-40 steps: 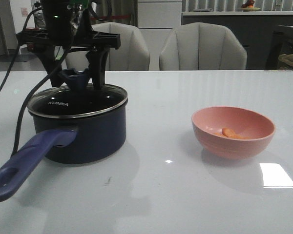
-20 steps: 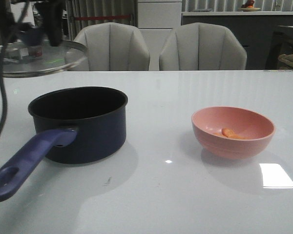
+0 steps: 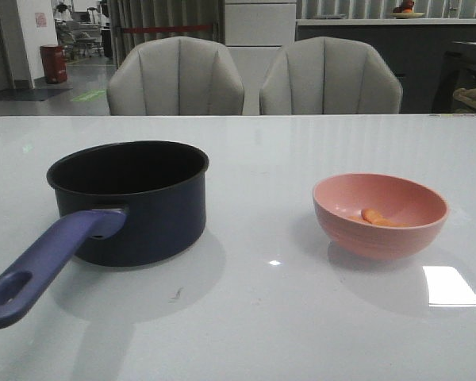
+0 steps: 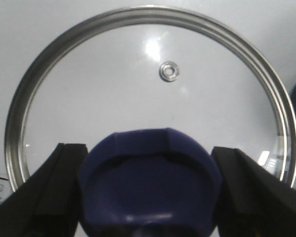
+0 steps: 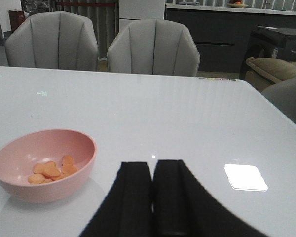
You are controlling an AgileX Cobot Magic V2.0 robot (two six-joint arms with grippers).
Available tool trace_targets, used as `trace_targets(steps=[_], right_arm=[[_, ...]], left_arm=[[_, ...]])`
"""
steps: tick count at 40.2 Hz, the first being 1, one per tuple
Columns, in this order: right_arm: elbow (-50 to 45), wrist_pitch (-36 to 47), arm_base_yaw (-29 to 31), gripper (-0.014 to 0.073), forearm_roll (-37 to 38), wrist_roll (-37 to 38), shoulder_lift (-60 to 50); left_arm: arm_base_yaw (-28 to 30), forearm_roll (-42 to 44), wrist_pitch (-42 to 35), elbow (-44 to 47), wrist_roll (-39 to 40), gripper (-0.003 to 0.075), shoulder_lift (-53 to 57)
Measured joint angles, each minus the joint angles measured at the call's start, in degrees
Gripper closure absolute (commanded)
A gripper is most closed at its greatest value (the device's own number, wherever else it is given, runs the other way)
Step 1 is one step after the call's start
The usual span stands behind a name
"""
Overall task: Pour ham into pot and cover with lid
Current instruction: 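Lift the lid off the saucepan with the left gripper and set it beside the pot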
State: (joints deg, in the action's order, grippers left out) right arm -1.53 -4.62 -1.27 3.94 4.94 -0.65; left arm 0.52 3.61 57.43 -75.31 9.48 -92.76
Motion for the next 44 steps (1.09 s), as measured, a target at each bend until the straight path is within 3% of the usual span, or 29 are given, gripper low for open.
trace_targets(steps=[9,24,27,36,44], right_arm=[[0.0,0.0,0.0,0.0449,0.0,0.0,0.0],[0.0,0.0,0.0,0.0449,0.0,0.0,0.0],[0.0,0.0,0.0,0.0449,0.0,0.0,0.0],[0.0,0.0,0.0,0.0449,0.0,0.0,0.0],[0.0,0.0,0.0,0.0449,0.0,0.0,0.0]], left_arm=[[0.1,-3.6,-9.6,8.1,-1.5,0.0512,-1.5],[0.1,-3.6,-11.5,8.4,-2.6,0.0505,-9.8],[0.1,-3.6,-11.8,8.4,-2.6,0.0457,-10.6],[0.1,-3.6,-12.1,8.4,-2.6,0.0172,-12.3],[0.1,-3.3,-12.2,8.4,-2.8,0.0169,-12.4]])
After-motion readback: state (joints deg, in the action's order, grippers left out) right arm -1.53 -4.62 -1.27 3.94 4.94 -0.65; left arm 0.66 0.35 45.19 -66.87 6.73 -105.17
